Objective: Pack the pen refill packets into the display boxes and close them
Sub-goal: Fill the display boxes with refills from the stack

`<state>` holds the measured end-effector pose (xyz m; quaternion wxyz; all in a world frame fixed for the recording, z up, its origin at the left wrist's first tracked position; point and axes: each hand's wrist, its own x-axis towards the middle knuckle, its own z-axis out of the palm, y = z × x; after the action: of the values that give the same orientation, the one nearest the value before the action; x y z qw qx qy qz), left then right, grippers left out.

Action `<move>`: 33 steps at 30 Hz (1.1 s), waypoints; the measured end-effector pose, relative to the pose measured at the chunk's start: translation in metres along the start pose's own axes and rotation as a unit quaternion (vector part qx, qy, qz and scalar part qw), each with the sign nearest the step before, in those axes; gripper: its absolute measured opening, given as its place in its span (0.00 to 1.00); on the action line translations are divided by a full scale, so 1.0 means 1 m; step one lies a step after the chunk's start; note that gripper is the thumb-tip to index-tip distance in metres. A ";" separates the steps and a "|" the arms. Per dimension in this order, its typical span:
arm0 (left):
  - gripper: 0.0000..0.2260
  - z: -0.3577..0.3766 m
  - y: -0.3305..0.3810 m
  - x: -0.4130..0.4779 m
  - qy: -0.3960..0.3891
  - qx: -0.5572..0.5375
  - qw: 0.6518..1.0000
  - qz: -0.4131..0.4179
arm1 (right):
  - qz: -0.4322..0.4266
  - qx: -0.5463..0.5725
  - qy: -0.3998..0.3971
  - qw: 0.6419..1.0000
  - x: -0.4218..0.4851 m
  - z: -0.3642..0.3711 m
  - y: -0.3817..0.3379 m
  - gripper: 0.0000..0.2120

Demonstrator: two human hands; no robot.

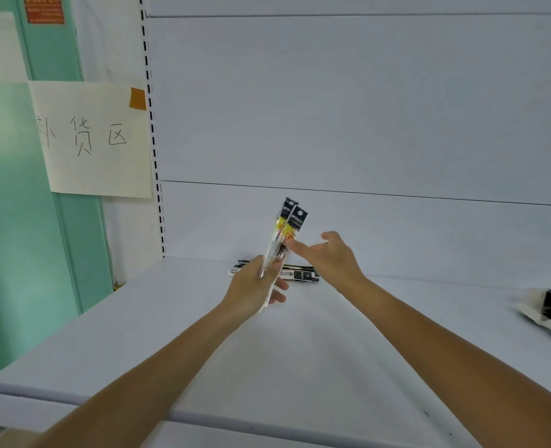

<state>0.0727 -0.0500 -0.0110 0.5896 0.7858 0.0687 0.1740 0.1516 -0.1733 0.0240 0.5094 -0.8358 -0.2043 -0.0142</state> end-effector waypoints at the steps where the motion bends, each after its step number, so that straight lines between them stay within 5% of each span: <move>1: 0.11 0.004 -0.001 -0.001 -0.003 0.044 0.999 0.020 | -0.002 0.009 -0.035 0.999 -0.001 0.001 0.000 0.30; 6: 0.17 0.017 -0.005 -0.010 -0.059 0.348 0.930 0.099 | -0.088 0.067 -0.098 0.989 -0.001 0.002 -0.007 0.07; 10: 0.19 0.009 -0.006 -0.013 0.016 0.408 0.908 0.091 | -0.118 0.167 -0.047 0.978 -0.001 0.000 -0.008 0.06; 13: 0.13 -0.004 -0.005 -0.012 0.109 0.411 0.889 0.169 | -0.083 0.061 -0.025 0.994 -0.006 0.008 0.018 0.09; 17: 0.26 -0.020 0.007 -0.002 0.147 0.488 0.756 0.410 | -0.080 -0.038 -0.088 0.992 -0.016 0.013 0.031 0.05; 19: 0.33 -0.023 0.013 0.004 0.109 0.598 0.672 0.424 | -0.124 -0.145 -0.159 0.969 -0.018 0.008 0.022 0.05; 21: 0.28 -0.019 0.019 0.005 0.058 0.693 0.617 0.369 | -0.164 -0.235 -0.215 0.934 -0.020 0.006 0.015 0.09; 24: 0.13 -0.014 0.013 0.006 -0.015 0.700 0.674 0.235 | -0.184 -0.244 -0.218 0.927 -0.023 -0.005 0.010 0.06; 26: 0.12 -0.015 0.007 0.005 -0.017 0.649 0.737 0.186 | -0.157 -0.193 -0.191 0.950 -0.025 -0.016 0.012 0.14; 29: 0.07 -0.018 -0.001 0.007 -0.015 0.567 0.812 0.138 | -0.112 -0.190 -0.061 0.974 -0.029 -0.028 0.025 0.19; 33: 0.06 -0.004 -0.005 0.006 -0.042 0.542 0.830 0.123 | -0.106 -0.146 0.067 0.981 -0.034 -0.033 0.047 0.26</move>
<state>0.0770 -0.0428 -0.0136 0.0448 0.9877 0.0305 0.1467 0.1430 -0.2311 -0.0079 0.3900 -0.8721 -0.2526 -0.1536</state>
